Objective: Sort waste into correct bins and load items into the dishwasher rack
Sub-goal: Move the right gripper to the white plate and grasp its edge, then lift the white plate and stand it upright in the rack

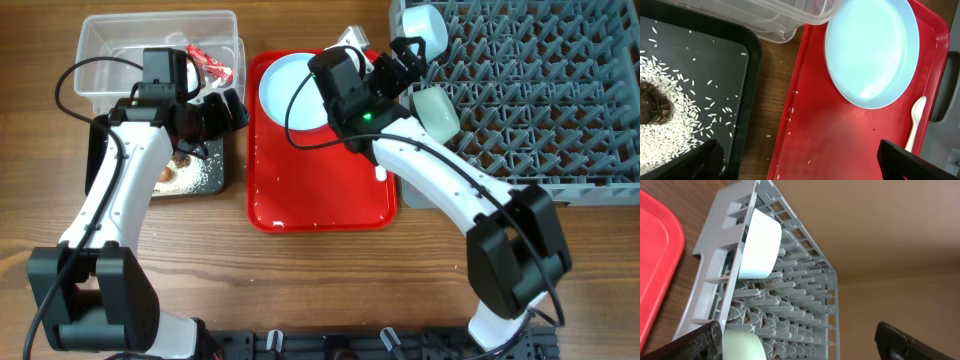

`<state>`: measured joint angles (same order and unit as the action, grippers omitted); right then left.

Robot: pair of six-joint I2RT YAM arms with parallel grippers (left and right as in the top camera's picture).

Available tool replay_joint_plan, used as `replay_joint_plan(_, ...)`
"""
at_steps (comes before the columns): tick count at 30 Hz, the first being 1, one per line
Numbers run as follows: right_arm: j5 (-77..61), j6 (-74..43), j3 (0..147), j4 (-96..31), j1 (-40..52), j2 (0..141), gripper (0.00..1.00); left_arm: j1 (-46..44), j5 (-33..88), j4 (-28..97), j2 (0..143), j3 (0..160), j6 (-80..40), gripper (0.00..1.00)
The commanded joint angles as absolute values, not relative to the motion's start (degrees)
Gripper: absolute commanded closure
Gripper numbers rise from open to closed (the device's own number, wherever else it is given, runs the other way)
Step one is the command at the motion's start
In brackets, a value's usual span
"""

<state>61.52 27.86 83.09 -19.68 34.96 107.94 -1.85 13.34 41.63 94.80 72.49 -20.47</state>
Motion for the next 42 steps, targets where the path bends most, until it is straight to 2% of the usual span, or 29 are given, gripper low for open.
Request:
replay_joint_plan(1,44.86,11.79,84.55,-29.17,35.48,103.81,0.00,-1.58,13.43,41.65,93.73,72.44,-20.38,0.00)
replay_joint_plan(2,35.55,8.56,84.55,-32.51,35.48,103.09,0.00,-1.58,13.43,41.65,93.73,72.44,-20.38,0.00)
replay_joint_plan(5,20.91,2.28,84.60,-36.23,35.59,99.04,0.00,-1.58,13.43,41.65,93.73,72.44,-20.36,0.00)
replay_joint_plan(7,15.16,-3.84,86.15,-37.34,35.99,94.04,0.00,-1.58,13.43,41.65,93.73,72.44,-20.38,0.00)
replay_joint_plan(10,15.29,-12.80,86.48,-33.89,35.40,91.64,0.00,-1.58,13.43,41.65,93.73,72.44,-20.38,0.00)
replay_joint_plan(13,11.00,-21.71,86.41,-29.10,30.92,99.24,0.00,-1.58,13.43,41.65,93.73,72.44,-20.38,0.00)
replay_joint_plan(17,-6.46,-23.29,89.38,-29.65,27.40,113.47,0.00,-1.58,13.43,41.65,93.73,72.44,-20.38,0.00)
replay_joint_plan(20,-14.39,-23.29,89.76,-29.34,27.35,115.83,0.00,-1.58,13.43,41.65,93.73,72.44,-20.38,0.00)
replay_joint_plan(22,-13.52,-26.13,89.45,-24.77,27.35,115.85,0.00,-1.58,13.43,41.65,93.73,72.44,-20.38,0.00)
replay_joint_plan(23,-6.39,-32.29,89.32,-23.62,27.35,115.87,0.18,-1.58,13.43,41.65,93.73,72.44,-20.38,0.00)
replay_joint_plan(24,-1.41,-36.67,89.12,-23.55,27.35,115.96,0.26,-1.58,13.43,41.65,93.73,72.44,-20.38,0.00)
replay_joint_plan(26,3.31,-38.17,89.12,-23.20,27.35,118.04,0.32,-1.58,13.43,41.65,93.73,72.44,-20.36,0.00)
replay_joint_plan(29,5.08,-38.22,89.12,-24.14,27.33,121.47,0.36,-1.58,13.43,41.65,93.73,72.44,-20.38,0.00)
replay_joint_plan(31,5.17,-39.20,89.12,-23.31,27.27,122.78,0.41,-1.58,13.43,41.65,93.73,72.44,-20.38,0.00)
replay_joint_plan(33,5.82,-39.27,89.12,-22.28,27.24,124.33,0.52,-1.58,13.43,41.65,93.73,72.44,-20.38,0.00)
replay_joint_plan(37,6.22,-40.69,89.12,-22.31,27.24,128.07,0.59,-1.58,13.43,41.65,93.73,72.44,-20.38,0.00)
replay_joint_plan(38,6.02,-40.66,89.14,-22.39,27.24,128.07,0.67,-1.58,13.43,41.65,93.73,72.44,-20.38,0.00)
replay_joint_plan(39,3.66,-40.10,89.14,-22.61,27.24,128.05,0.84,-1.58,13.43,41.65,93.73,72.44,-20.38,0.00)
replay_joint_plan(42,0.80,-38.98,89.19,-23.31,27.22,127.98,0.93,-1.58,13.43,41.65,93.73,72.44,-20.36,0.00)
